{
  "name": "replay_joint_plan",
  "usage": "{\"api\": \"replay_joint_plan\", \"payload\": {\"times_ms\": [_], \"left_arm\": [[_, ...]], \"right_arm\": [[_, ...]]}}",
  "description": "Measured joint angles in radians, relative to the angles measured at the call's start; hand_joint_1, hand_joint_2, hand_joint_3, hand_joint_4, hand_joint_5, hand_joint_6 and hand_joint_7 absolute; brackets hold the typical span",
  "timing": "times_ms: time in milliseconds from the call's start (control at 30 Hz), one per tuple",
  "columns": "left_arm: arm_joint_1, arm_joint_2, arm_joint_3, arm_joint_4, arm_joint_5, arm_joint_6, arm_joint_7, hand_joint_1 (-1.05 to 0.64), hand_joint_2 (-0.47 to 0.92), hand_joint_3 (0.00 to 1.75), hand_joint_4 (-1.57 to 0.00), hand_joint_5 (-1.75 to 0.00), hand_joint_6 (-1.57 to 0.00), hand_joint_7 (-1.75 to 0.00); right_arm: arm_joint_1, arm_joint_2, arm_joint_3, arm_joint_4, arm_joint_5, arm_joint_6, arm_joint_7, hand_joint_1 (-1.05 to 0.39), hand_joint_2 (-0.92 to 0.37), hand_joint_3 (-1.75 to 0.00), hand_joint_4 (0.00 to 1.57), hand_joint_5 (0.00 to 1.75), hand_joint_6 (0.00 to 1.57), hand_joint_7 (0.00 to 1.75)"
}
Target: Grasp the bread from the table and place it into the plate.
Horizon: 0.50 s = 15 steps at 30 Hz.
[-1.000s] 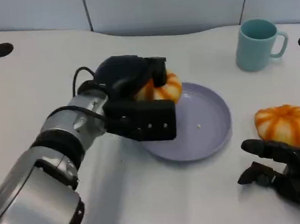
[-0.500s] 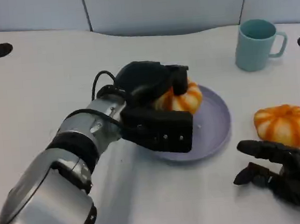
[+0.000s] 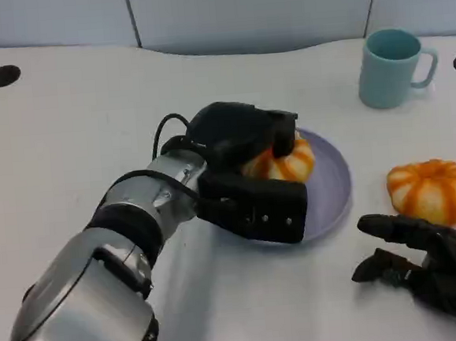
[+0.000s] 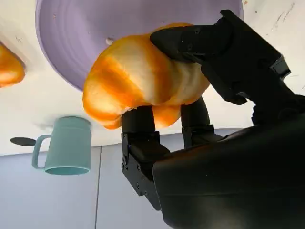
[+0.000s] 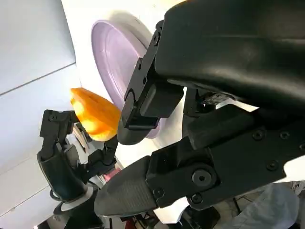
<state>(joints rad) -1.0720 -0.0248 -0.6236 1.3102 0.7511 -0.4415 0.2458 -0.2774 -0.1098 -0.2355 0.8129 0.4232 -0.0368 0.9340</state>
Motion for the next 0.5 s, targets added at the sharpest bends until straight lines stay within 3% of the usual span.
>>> {"api": "replay_joint_plan", "payload": {"times_ms": [33, 67, 167, 333, 433, 500], "left_arm": [[0.0, -0.002, 0.0, 0.001, -0.001, 0.002, -0.013, -0.22, 0.67, 0.93, -0.8, -1.75, -0.68, -1.59], [0.0, -0.003, 0.0, 0.003, -0.002, 0.003, -0.026, -0.24, 0.7, 0.7, -0.76, -1.61, -0.75, -1.28], [0.0, -0.005, 0.001, 0.005, -0.003, 0.01, -0.058, -0.28, 0.84, 0.33, -0.71, -1.34, -0.82, -0.87], [0.0, -0.007, 0.007, 0.006, -0.009, 0.022, -0.094, -0.31, 0.92, 0.22, -0.57, -1.12, -0.66, -0.59], [0.0, -0.007, 0.004, 0.006, -0.008, 0.036, -0.109, -0.31, 0.92, 0.2, -0.54, -1.07, -0.64, -0.53], [0.0, -0.007, 0.003, 0.006, -0.007, 0.04, -0.116, -0.37, 0.92, 0.17, -0.43, -0.89, -0.54, -0.4]], "right_arm": [[0.0, 0.0, 0.0, -0.001, 0.0, 0.0, -0.001, -0.39, -0.92, -0.13, 0.53, 1.13, 0.94, 0.02], [0.001, 0.001, 0.0, -0.003, 0.0, 0.002, -0.001, -0.39, -0.92, -0.14, 0.52, 1.13, 0.94, 0.02], [0.005, 0.002, 0.001, -0.009, 0.0, 0.002, -0.002, -0.39, -0.92, -0.13, 0.52, 1.13, 0.94, 0.02], [0.007, 0.004, 0.001, -0.015, 0.0, 0.007, -0.01, -0.39, -0.92, -0.13, 0.52, 1.13, 0.94, 0.02], [0.007, 0.004, 0.002, -0.017, 0.001, 0.011, -0.01, -0.39, -0.92, -0.13, 0.52, 1.13, 0.93, 0.02], [0.007, 0.004, 0.002, -0.017, 0.001, 0.011, -0.01, -0.39, -0.92, -0.13, 0.52, 1.13, 0.94, 0.02]]}}
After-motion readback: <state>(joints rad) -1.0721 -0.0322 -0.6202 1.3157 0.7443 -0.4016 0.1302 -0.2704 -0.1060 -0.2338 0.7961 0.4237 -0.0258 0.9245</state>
